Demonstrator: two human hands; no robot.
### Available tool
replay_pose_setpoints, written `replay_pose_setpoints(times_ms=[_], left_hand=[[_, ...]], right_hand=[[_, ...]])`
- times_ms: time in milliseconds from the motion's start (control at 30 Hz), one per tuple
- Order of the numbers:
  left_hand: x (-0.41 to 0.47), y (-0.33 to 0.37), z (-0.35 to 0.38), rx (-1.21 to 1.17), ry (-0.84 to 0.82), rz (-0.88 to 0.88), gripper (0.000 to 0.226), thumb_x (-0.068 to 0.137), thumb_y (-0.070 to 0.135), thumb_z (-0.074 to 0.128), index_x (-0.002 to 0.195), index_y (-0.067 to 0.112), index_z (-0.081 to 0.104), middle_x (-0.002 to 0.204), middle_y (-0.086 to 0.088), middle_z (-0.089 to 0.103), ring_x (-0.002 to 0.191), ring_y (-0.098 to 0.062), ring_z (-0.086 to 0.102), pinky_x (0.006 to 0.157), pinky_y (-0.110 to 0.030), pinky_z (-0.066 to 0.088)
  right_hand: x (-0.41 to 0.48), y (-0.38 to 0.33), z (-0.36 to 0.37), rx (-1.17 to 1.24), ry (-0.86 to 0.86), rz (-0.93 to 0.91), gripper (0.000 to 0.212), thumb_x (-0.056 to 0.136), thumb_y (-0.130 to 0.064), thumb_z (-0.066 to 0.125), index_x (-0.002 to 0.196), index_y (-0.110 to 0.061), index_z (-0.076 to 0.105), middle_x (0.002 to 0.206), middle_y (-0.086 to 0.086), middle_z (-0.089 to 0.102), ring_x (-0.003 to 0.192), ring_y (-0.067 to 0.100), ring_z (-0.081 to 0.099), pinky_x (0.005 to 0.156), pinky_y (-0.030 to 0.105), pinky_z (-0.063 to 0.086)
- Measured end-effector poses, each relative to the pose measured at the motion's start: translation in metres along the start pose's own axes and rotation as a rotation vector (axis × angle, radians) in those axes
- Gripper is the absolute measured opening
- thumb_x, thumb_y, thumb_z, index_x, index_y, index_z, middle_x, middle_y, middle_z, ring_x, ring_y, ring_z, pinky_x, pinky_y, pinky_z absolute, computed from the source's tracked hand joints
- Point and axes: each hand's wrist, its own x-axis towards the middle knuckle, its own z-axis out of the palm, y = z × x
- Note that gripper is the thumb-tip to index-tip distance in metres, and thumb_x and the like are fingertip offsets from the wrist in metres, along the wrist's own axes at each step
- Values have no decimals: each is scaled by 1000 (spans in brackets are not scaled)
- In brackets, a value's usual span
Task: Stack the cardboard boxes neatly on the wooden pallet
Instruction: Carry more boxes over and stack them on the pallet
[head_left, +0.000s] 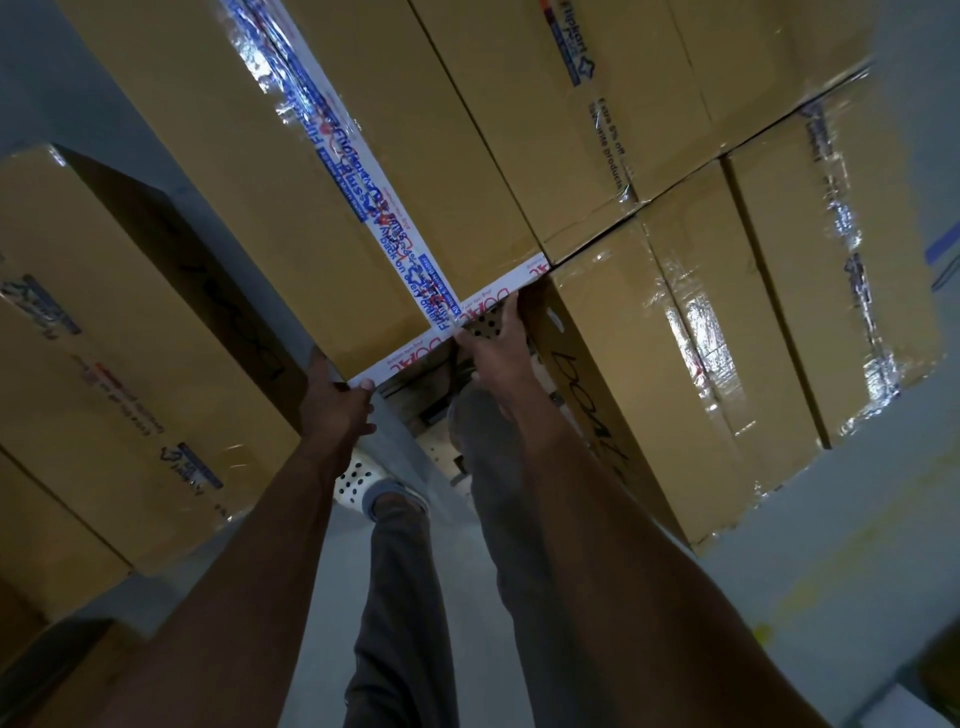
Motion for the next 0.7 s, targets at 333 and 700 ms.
replay_pose_setpoints(times_ms=[333,700], left_hand=[[-30,3,-6,204,-8,-48,82,80,28,47,160,30,26,130,-18,62,110,-41,66,89,-53,59],[-78,-90,-78,-18,41,-272,56,99,11,54,153,16,39,145,-16,55,129,-36,56,99,-33,47]], right_hand=[[-54,35,41,-714,-100,-82,86,99,-34,59,162,-7,6,164,20,20,148,39,30,110,45,37],[-128,77,104,-1039,-412,-267,58,100,-31,58,152,-13,39,157,14,32,137,33,44,110,38,38]])
